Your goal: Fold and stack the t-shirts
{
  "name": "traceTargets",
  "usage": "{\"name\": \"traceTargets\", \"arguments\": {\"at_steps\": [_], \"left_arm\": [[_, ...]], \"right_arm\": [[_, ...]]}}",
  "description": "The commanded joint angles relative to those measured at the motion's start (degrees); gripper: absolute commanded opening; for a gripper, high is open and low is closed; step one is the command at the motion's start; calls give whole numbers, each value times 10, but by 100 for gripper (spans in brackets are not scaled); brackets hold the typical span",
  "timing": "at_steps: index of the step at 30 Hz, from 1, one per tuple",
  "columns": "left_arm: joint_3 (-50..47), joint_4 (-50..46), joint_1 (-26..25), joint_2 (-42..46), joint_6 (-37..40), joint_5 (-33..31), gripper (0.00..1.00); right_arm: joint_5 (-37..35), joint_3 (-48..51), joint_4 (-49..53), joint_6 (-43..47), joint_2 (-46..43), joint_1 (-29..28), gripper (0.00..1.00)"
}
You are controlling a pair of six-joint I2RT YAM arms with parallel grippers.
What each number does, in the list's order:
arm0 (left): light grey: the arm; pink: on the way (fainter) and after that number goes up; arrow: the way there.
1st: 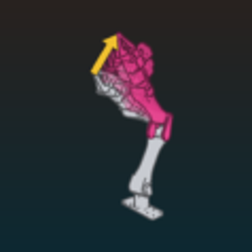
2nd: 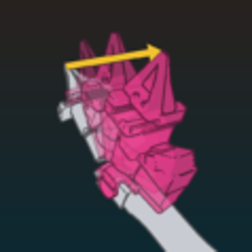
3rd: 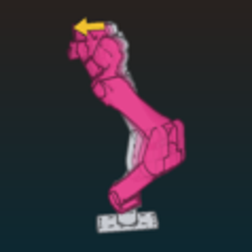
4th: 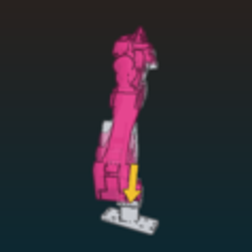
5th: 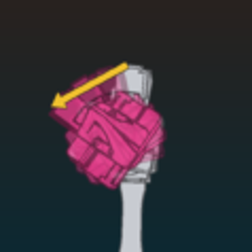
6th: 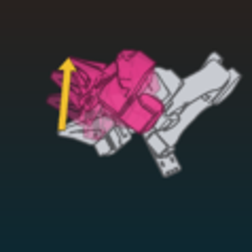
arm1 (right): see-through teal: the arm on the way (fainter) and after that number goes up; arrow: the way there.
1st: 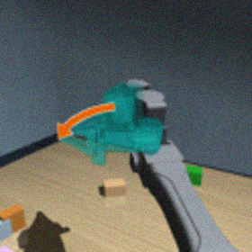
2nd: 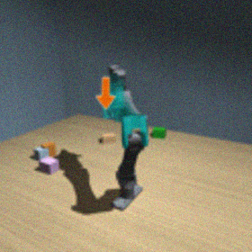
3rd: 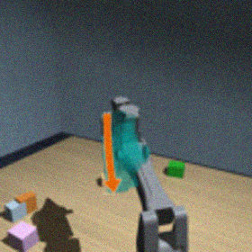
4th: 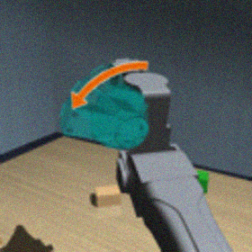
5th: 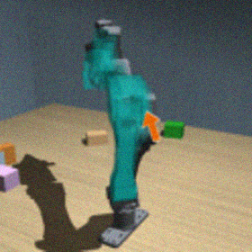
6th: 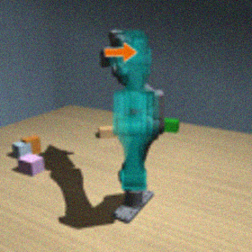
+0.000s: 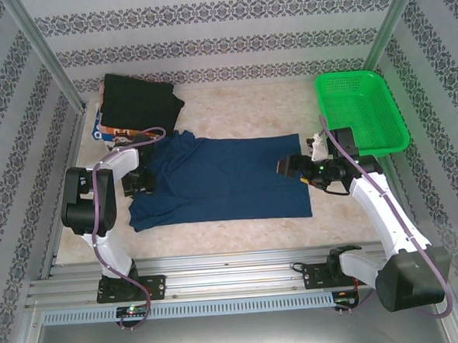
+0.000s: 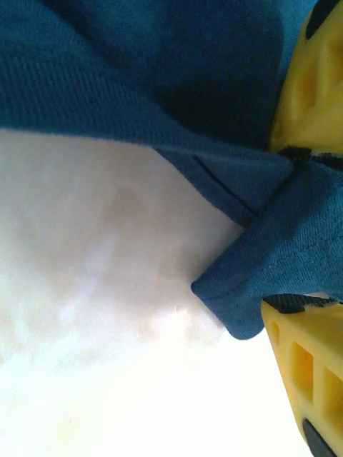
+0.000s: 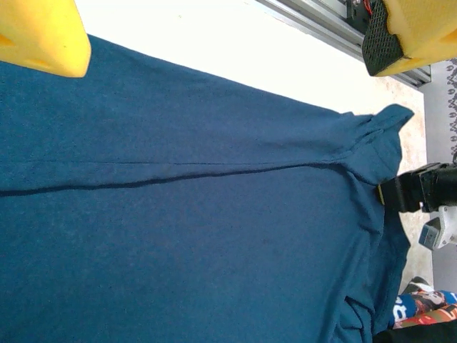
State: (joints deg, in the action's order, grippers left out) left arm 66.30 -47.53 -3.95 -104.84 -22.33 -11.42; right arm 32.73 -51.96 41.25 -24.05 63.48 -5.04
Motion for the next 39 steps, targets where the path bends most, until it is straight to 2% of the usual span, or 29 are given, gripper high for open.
{"name": "traceTargets", "arguments": {"at_steps": [1,8,19,21,25,27,29,33,35,39], "left_arm": [[14,-47,23,-1,16,-62,57],[16,-55,49,15,28,-71,66],[5,-61,113,31,66,-99,71],[11,-58,119,37,74,-69,72],[24,-44,119,60,83,38,77],[30,-48,119,64,78,55,78],[39,-63,123,56,74,49,78],[38,-70,138,59,57,6,77],[39,-65,141,56,60,-7,77],[41,-48,141,30,75,17,75]], "right_arm": [[14,5,-7,8,-4,-5,98],[13,16,-14,5,-5,-5,98],[13,19,-26,1,0,-5,98],[14,20,-29,0,2,-5,98],[21,15,-37,-5,16,-7,98],[14,12,-32,-12,34,-11,98],[11,11,-24,-20,59,-26,97],[-44,-2,10,-26,115,-83,93],[-63,-7,16,-34,145,-108,88],[-73,-12,-6,-50,178,-136,84]]}}
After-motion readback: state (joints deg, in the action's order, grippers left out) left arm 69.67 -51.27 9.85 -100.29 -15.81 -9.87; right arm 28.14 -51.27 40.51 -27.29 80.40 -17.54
